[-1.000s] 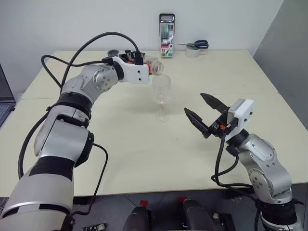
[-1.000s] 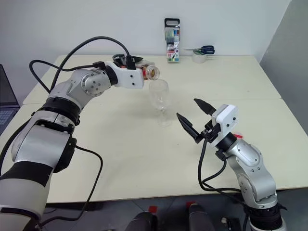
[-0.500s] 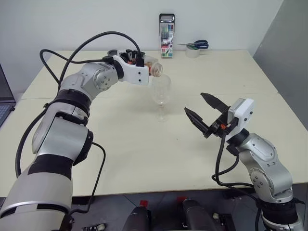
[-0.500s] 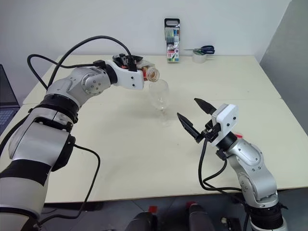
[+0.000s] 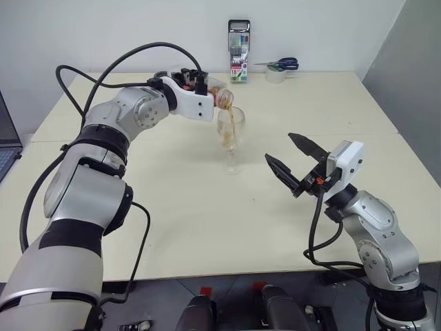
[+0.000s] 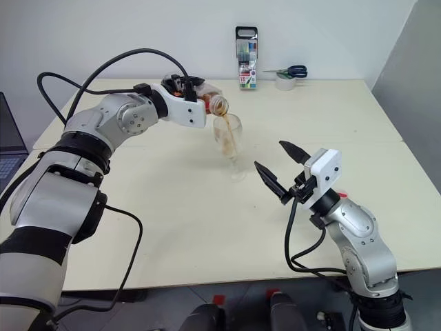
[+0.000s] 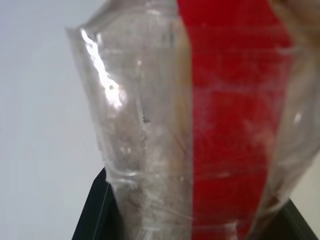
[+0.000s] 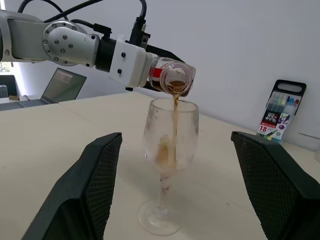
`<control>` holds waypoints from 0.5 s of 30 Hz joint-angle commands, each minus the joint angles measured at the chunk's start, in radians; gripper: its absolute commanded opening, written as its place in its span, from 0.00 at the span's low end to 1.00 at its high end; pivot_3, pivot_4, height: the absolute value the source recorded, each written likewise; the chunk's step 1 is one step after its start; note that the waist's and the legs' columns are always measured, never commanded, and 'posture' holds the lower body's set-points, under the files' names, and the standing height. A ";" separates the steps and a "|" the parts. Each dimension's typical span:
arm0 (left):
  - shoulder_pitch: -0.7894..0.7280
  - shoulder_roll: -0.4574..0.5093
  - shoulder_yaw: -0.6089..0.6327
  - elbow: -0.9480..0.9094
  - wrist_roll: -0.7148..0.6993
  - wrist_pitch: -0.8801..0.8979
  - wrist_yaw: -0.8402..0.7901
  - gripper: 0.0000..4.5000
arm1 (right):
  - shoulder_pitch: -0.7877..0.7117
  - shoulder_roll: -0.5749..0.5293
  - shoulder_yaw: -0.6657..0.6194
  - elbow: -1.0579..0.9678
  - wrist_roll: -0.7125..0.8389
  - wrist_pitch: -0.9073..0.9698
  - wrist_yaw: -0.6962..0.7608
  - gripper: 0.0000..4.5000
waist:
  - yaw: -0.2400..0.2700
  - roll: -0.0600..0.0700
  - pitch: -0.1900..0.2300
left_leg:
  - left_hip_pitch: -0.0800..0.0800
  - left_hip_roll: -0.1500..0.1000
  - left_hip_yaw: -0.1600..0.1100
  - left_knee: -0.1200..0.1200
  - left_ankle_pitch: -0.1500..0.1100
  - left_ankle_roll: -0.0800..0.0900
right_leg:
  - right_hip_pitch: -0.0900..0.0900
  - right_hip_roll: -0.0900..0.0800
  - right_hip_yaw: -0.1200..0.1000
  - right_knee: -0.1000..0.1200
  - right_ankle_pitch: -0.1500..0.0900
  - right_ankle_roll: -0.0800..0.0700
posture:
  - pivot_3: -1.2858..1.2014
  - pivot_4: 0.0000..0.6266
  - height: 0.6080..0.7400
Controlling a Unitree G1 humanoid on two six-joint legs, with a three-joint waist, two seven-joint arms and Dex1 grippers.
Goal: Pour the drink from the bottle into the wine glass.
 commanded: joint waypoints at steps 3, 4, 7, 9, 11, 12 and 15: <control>-0.060 0.017 -0.002 -0.002 0.003 -0.009 0.028 0.37 | -0.019 -0.009 -0.025 -0.011 0.002 -0.016 0.007 0.83 | 0.000 0.000 0.000 | 0.000 0.000 0.000 0.000 0.000 0.000 | 0.000 0.000 0.000 0.000 0.000 0.000 | 0.52 0.24 1.00; -0.062 0.016 -0.003 -0.001 0.005 -0.009 0.029 0.37 | -0.019 -0.008 -0.025 -0.010 0.003 -0.015 0.007 0.83 | 0.000 0.000 0.000 | 0.000 0.000 0.000 0.000 0.000 0.000 | 0.000 0.000 0.000 0.000 0.000 0.000 | 0.52 0.24 1.00; -0.069 0.014 -0.008 0.003 0.009 -0.007 0.034 0.37 | -0.018 -0.001 -0.029 -0.009 0.009 -0.008 -0.002 0.83 | 0.000 0.000 0.000 | 0.000 0.000 0.000 0.001 0.000 0.000 | 0.000 0.000 0.000 0.000 0.000 0.000 | 0.52 0.24 1.00; -0.075 0.013 -0.012 0.005 0.013 -0.006 0.039 0.37 | -0.016 0.002 -0.029 -0.011 0.009 -0.007 -0.004 0.83 | 0.000 0.000 0.000 | 0.000 -0.001 0.000 0.001 0.000 0.000 | 0.000 0.000 0.000 0.000 0.000 0.000 | 0.52 0.24 1.00; -0.081 0.012 -0.018 0.008 0.020 -0.006 0.046 0.37 | -0.015 0.002 -0.027 -0.012 0.008 -0.008 -0.004 0.83 | 0.000 0.000 0.000 | 0.000 0.000 0.000 0.001 0.000 0.000 | 0.000 0.000 0.000 0.000 0.000 0.000 | 0.52 0.24 1.00; -0.084 0.012 -0.022 0.010 0.025 -0.006 0.051 0.37 | -0.014 0.001 -0.026 -0.014 0.007 -0.009 -0.003 0.83 | 0.000 0.000 0.000 | 0.000 -0.001 0.000 0.001 0.000 0.000 | 0.000 0.000 0.000 0.001 0.000 0.000 | 0.52 0.24 1.00; -0.093 0.010 -0.030 0.018 0.033 -0.001 0.063 0.37 | -0.013 -0.001 -0.026 -0.013 0.006 -0.011 -0.002 0.83 | 0.000 0.000 0.000 | 0.000 -0.001 0.000 0.001 0.000 0.000 | 0.000 0.000 0.000 0.001 0.000 0.000 | 0.52 0.24 1.00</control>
